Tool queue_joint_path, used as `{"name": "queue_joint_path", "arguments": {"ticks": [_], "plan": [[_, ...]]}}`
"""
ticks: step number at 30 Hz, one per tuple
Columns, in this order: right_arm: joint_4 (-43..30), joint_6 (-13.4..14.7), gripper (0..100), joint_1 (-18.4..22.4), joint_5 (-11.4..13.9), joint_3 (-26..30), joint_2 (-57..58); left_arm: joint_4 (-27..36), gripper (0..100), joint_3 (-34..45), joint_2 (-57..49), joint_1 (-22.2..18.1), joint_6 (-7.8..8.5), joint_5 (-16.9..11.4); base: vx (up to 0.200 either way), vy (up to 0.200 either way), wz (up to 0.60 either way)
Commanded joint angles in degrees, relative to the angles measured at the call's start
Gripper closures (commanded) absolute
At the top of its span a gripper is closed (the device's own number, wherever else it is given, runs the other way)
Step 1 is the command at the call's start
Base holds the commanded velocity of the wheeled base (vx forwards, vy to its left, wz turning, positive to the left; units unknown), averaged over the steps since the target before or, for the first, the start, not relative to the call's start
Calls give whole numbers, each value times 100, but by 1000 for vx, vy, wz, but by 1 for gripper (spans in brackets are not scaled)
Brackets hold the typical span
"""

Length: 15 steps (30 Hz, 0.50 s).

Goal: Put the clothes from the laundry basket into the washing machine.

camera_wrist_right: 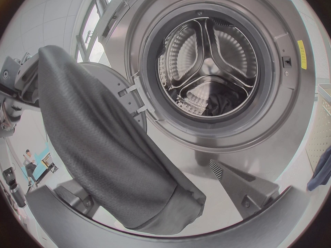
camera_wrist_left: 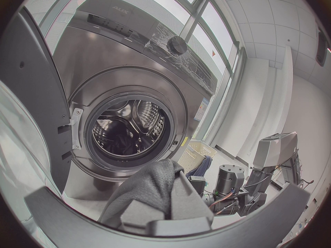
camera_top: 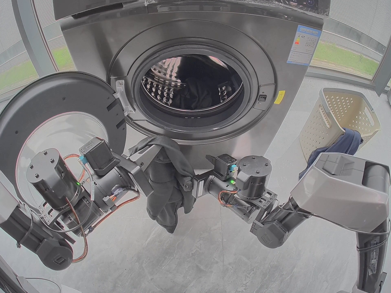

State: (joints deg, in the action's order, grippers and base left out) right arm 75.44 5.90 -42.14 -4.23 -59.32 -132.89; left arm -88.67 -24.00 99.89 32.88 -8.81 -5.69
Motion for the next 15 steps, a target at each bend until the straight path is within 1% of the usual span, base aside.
{"name": "queue_joint_path", "arguments": {"ticks": [1,5,6,8,11,15], "plan": [[24,-19,0,22,10,-194,-132,-1,100,36,-5,-1,2,-2,0,0,0],[191,-19,0,31,28,-168,-35,-1,100,45,22,-1,2,-2,0,0,0],[191,-19,100,31,28,-168,-35,-1,100,45,22,-1,2,-2,0,0,0],[331,-1,100,48,142,-89,79,-1,100,62,66,-1,11,-2,0,0,0],[446,-1,100,57,177,96,255,-1,100,185,66,17,2,-2,0,0,0],[490,-10,100,101,212,518,782,-1,100,212,22,114,-24,-11,0,0,0]]}}
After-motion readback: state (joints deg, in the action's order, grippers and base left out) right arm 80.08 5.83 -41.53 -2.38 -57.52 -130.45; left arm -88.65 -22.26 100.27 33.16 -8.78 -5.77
